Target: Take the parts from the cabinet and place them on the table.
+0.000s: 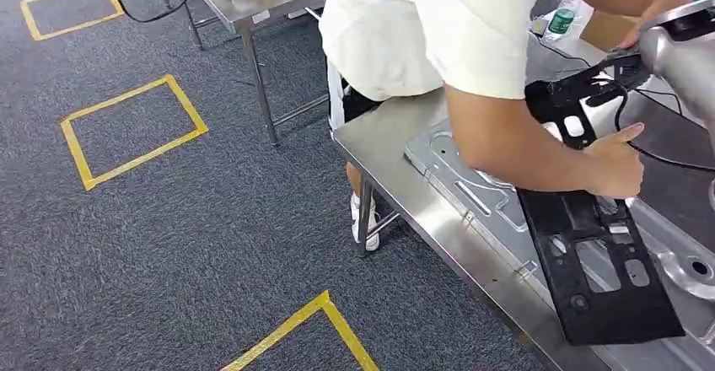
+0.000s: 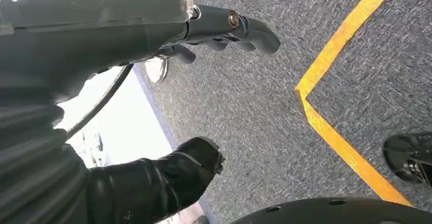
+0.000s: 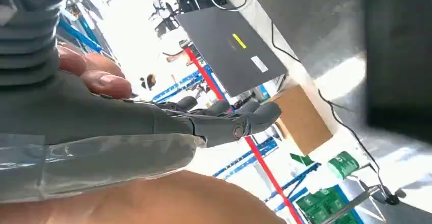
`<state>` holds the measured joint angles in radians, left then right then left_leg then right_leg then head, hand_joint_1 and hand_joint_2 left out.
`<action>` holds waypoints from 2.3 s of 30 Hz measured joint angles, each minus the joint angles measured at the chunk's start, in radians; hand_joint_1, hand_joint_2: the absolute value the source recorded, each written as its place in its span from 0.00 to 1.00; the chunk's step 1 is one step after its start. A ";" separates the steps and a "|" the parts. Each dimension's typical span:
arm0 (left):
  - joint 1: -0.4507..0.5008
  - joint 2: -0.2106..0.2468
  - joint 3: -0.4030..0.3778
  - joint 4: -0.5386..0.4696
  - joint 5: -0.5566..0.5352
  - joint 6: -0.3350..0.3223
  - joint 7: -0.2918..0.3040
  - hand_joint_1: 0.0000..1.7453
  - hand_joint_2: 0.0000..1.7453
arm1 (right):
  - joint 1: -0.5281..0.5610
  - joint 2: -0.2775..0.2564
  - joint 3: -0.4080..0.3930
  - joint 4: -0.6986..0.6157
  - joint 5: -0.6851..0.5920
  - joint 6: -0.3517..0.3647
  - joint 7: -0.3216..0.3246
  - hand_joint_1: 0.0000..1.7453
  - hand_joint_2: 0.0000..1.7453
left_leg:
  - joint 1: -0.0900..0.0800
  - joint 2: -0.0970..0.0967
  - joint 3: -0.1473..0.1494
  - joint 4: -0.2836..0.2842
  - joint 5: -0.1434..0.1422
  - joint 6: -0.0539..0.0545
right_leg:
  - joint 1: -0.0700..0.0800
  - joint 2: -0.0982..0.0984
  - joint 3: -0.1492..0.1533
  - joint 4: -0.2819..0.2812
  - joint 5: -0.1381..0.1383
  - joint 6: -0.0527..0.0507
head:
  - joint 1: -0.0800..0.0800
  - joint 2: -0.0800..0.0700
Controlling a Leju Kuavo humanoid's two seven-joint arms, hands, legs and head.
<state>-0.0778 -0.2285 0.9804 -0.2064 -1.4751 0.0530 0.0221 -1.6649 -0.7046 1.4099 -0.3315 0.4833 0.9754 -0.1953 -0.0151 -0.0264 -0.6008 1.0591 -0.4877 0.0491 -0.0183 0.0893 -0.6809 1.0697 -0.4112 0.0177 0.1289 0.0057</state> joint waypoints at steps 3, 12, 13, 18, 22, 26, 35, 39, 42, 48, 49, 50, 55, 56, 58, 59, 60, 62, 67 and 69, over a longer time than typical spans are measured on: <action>0.000 0.000 0.000 0.000 0.000 0.000 0.000 0.00 1.00 | 0.001 0.000 0.000 0.000 -0.001 0.000 0.000 0.00 0.00 | 0.000 0.000 0.000 0.000 0.000 0.000 | 0.000 0.000 0.000 0.000 0.000 0.000 | 0.000 0.000; 0.000 0.000 0.000 0.000 0.000 0.000 0.002 0.00 1.00 | 0.001 0.000 0.000 0.000 -0.002 0.000 0.000 0.00 0.00 | 0.000 -0.001 0.000 0.000 0.000 0.000 | 0.000 -0.001 0.000 0.000 0.000 0.000 | 0.000 0.000; 0.000 0.000 0.000 0.000 0.000 0.000 0.002 0.00 1.00 | 0.001 0.000 0.000 0.000 -0.003 0.000 0.000 0.00 0.00 | 0.000 -0.001 0.000 0.000 0.000 0.000 | 0.000 -0.001 0.000 0.000 0.000 0.000 | 0.000 0.000; 0.000 0.000 0.000 0.000 0.000 0.000 0.002 0.00 1.00 | 0.001 0.000 0.000 0.000 -0.008 -0.002 0.000 0.00 0.00 | 0.000 -0.002 0.000 0.000 0.000 0.000 | 0.000 -0.002 0.000 0.000 0.000 0.000 | 0.000 0.000; 0.000 0.000 0.000 0.000 0.002 0.000 0.002 0.00 1.00 | 0.001 0.000 0.000 -0.001 -0.010 -0.002 0.000 0.00 0.00 | 0.000 -0.002 -0.001 0.000 0.000 0.000 | 0.000 -0.002 0.000 -0.001 0.000 0.000 | 0.000 0.000; 0.000 0.000 0.000 0.000 0.002 0.000 0.002 0.00 1.00 | 0.001 0.000 0.000 -0.001 -0.010 -0.002 0.000 0.00 0.00 | 0.000 -0.003 -0.001 0.000 0.000 0.000 | 0.000 -0.003 0.000 -0.001 -0.001 0.000 | 0.000 0.000; 0.000 0.000 0.000 0.000 0.007 -0.002 0.001 0.00 1.00 | 0.000 0.014 0.000 -0.004 -0.012 -0.011 0.012 0.00 0.00 | 0.000 -0.005 -0.002 0.000 0.000 0.000 | 0.000 -0.004 0.000 -0.001 -0.001 0.001 | 0.000 0.000; 0.000 0.000 0.002 0.000 0.020 -0.003 -0.001 0.00 0.00 | 0.000 0.047 0.000 -0.002 -0.030 -0.061 0.045 0.00 0.00 | 0.000 -0.004 -0.002 0.000 0.000 0.000 | 0.000 -0.002 0.000 -0.001 -0.001 0.001 | 0.000 0.000; -0.001 0.000 0.002 0.000 0.021 -0.012 -0.011 0.00 0.00 | -0.001 0.073 0.000 -0.001 -0.036 -0.081 0.053 0.00 0.00 | 0.000 -0.005 0.000 0.000 0.001 0.001 | 0.000 -0.004 0.000 -0.001 -0.001 0.001 | 0.000 0.000; 0.001 -0.001 0.003 0.002 0.030 -0.015 -0.010 0.00 0.00 | -0.010 0.146 -0.001 -0.001 -0.070 -0.223 0.081 0.00 0.00 | 0.000 -0.005 0.000 0.000 0.002 0.001 | 0.000 -0.005 0.000 -0.001 -0.001 0.001 | 0.000 0.000; 0.001 -0.001 0.003 0.002 0.032 -0.015 -0.008 0.00 0.00 | -0.012 0.164 -0.002 -0.001 -0.080 -0.260 0.082 0.00 0.00 | 0.000 -0.005 0.001 0.000 0.002 0.001 | 0.000 -0.004 0.000 -0.001 -0.001 0.001 | 0.000 0.000; 0.001 -0.001 0.004 0.002 0.035 -0.014 -0.006 0.00 0.00 | -0.015 0.181 -0.002 -0.001 -0.090 -0.296 0.083 0.00 0.00 | 0.001 -0.004 0.000 0.000 0.002 0.001 | 0.000 -0.004 0.000 -0.001 -0.001 0.001 | 0.000 0.000; 0.001 -0.001 0.013 0.002 0.051 -0.014 -0.004 0.00 0.00 | -0.045 0.282 -0.011 -0.020 -0.167 -0.462 0.061 0.00 0.00 | 0.001 -0.005 0.001 0.000 0.003 -0.001 | 0.001 -0.004 0.000 0.000 -0.001 0.001 | 0.000 0.000; 0.001 -0.002 0.017 0.002 0.053 -0.014 -0.004 0.00 0.00 | -0.051 0.299 -0.015 -0.032 -0.183 -0.484 0.061 0.00 0.00 | 0.001 -0.005 0.001 0.000 0.004 -0.001 | 0.001 -0.004 0.000 0.000 -0.001 0.001 | 0.000 0.000; 0.001 -0.003 0.022 0.002 0.054 -0.013 -0.002 0.00 0.00 | -0.057 0.322 -0.027 -0.066 -0.210 -0.515 0.071 0.00 0.00 | 0.002 -0.006 0.002 0.000 0.004 -0.001 | 0.001 -0.005 0.000 0.000 -0.001 0.001 | 0.000 0.000; 0.001 -0.004 0.025 0.002 0.055 -0.012 -0.001 0.00 0.00 | -0.059 0.336 -0.036 -0.086 -0.219 -0.520 0.078 0.00 0.00 | 0.002 -0.006 0.001 0.000 0.004 -0.001 | 0.002 -0.005 0.000 0.000 -0.001 0.001 | 0.000 0.000; 0.001 -0.005 0.026 0.002 0.055 -0.012 -0.001 0.00 0.00 | -0.060 0.343 -0.041 -0.097 -0.221 -0.521 0.079 0.00 0.00 | 0.002 -0.007 0.002 0.000 0.004 -0.001 | 0.002 -0.005 0.000 0.000 -0.001 0.001 | 0.000 0.000; 0.001 -0.006 0.027 0.002 0.055 -0.011 0.001 0.00 0.00 | -0.060 0.355 -0.050 -0.117 -0.227 -0.528 0.081 0.00 0.00 | 0.003 -0.012 0.001 0.000 0.005 -0.002 | 0.003 -0.010 0.000 -0.001 -0.001 0.001 | 0.000 0.000; 0.005 -0.009 0.031 0.002 0.058 -0.007 0.005 0.00 0.00 | -0.060 0.362 -0.071 -0.172 -0.234 -0.549 0.093 0.00 0.00 | 0.003 -0.015 -0.001 0.000 0.006 -0.002 | 0.003 -0.014 0.001 -0.002 -0.001 0.001 | 0.000 0.000; 0.005 -0.010 0.031 0.002 0.058 -0.005 0.005 0.00 0.00 | -0.058 0.362 -0.076 -0.198 -0.234 -0.551 0.092 0.00 0.00 | 0.003 -0.015 -0.001 0.000 0.005 -0.002 | 0.003 -0.014 0.001 -0.003 -0.001 0.001 | 0.000 0.000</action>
<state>-0.0732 -0.2380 1.0117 -0.2049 -1.4168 0.0477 0.0271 -1.7233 -0.3422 1.3340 -0.5291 0.2495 0.4246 -0.1030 -0.0123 -0.0415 -0.6017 1.0591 -0.4823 0.0472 -0.0157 0.0757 -0.6799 1.0667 -0.4117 0.0185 0.1289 0.0057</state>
